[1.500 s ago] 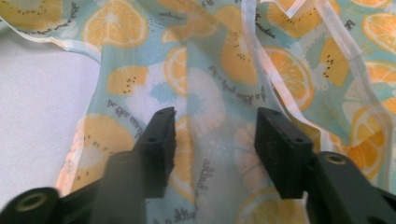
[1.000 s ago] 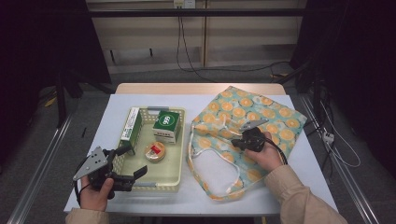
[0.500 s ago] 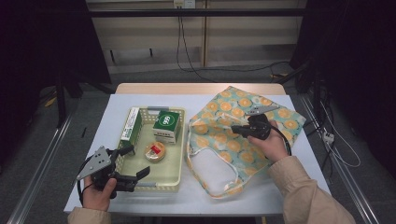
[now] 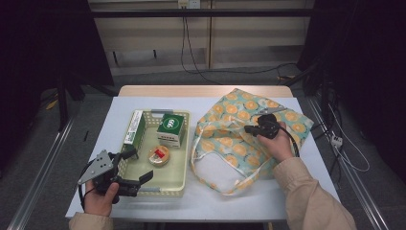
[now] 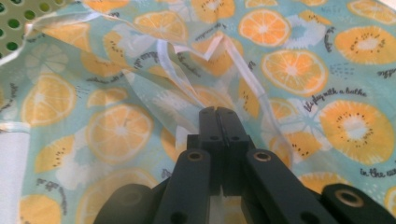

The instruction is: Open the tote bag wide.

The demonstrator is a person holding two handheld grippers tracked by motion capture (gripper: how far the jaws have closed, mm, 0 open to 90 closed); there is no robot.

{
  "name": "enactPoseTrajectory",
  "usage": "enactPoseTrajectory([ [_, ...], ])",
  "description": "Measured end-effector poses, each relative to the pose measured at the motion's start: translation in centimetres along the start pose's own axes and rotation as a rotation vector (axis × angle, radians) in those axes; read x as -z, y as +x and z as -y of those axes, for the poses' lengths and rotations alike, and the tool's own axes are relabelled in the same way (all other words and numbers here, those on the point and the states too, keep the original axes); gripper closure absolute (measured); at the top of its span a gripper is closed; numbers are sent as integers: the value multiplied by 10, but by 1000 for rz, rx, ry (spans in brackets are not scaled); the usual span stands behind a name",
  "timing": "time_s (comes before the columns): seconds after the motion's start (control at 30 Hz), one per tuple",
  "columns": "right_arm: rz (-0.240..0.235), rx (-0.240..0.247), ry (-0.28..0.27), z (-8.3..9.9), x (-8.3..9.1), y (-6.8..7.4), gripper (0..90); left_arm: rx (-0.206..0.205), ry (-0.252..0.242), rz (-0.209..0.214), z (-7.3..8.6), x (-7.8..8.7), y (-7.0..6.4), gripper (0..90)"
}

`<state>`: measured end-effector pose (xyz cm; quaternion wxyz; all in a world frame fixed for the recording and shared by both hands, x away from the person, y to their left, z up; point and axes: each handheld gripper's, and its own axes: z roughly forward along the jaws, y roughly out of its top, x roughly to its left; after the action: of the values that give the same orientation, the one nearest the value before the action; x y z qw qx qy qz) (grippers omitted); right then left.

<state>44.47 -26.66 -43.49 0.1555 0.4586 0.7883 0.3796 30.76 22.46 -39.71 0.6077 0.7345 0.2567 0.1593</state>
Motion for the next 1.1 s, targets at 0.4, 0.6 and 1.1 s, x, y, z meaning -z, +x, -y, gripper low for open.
enactPoseTrajectory([
  [0.4, 17, -2, 14, 18, -7, -6, 643, 0, 10, 4, 1, -1, 0, 29],
  [0.6, 61, 86, 20, 11, 3, 8, 304, 4, 9, 6, 1, -2, -1, 29],
  [1.1, 7, 133, 80, 23, -21, 27, 164, 6, 8, 5, 0, -1, 0, 29],
])
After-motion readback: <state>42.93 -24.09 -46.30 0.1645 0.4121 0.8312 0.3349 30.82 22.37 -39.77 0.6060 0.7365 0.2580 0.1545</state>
